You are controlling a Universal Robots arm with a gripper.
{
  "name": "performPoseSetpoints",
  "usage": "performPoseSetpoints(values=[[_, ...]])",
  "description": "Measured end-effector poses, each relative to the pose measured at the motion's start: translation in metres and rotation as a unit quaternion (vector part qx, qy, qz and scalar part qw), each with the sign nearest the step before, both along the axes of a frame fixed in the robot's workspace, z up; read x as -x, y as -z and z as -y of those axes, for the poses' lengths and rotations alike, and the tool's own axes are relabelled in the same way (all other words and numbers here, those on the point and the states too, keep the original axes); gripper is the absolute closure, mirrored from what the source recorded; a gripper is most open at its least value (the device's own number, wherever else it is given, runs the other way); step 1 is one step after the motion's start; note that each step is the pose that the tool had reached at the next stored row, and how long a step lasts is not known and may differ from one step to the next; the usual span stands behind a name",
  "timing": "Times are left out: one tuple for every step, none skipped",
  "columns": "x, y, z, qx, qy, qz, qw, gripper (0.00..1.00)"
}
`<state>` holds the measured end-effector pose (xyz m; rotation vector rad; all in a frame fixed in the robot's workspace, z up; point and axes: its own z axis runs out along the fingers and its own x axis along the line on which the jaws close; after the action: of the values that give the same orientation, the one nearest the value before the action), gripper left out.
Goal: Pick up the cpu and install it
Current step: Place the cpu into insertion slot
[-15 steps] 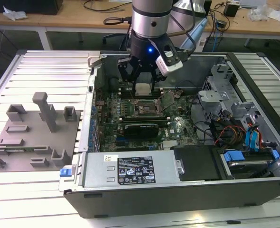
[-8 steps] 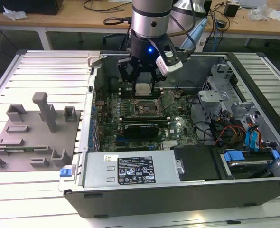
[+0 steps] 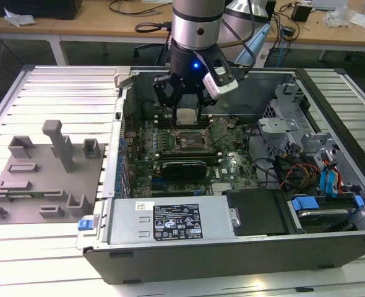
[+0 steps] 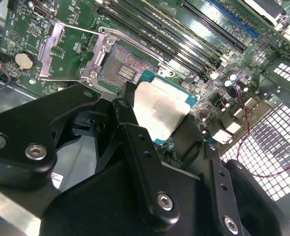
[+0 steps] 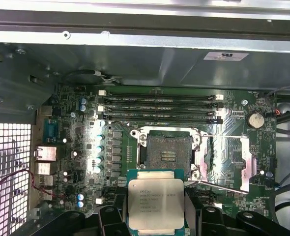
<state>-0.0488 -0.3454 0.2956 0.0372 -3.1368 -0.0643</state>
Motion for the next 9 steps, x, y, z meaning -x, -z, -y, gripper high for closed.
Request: performPoseSetpoints(values=[[0.0, 0.0, 0.0, 0.0, 0.006, 0.0, 1.0, 0.45], [0.0, 0.0001, 0.0, 0.0, 0.013, 0.0, 0.9999, 0.45], [0.0, 0.0001, 0.0, 0.0, 0.019, 0.0, 0.9998, 0.45], [0.0, 0.0, 0.0, 0.0, 0.028, 0.0, 0.9996, 0.45], [0.0, 0.0, 0.0, 0.0, 0.033, 0.0, 0.9994, 0.45], [0.0, 0.0001, 0.0, 0.0, 0.047, 0.0, 0.9989, 0.45], [0.0, 0.0001, 0.0, 0.0, 0.063, 0.0, 0.998, 0.45], [0.0, 0.0002, 0.0, 0.0, 0.082, 0.0, 0.9966, 0.45], [0.0, 0.0003, 0.0, 0.0, 0.102, 0.0, 0.9948, 0.45]])
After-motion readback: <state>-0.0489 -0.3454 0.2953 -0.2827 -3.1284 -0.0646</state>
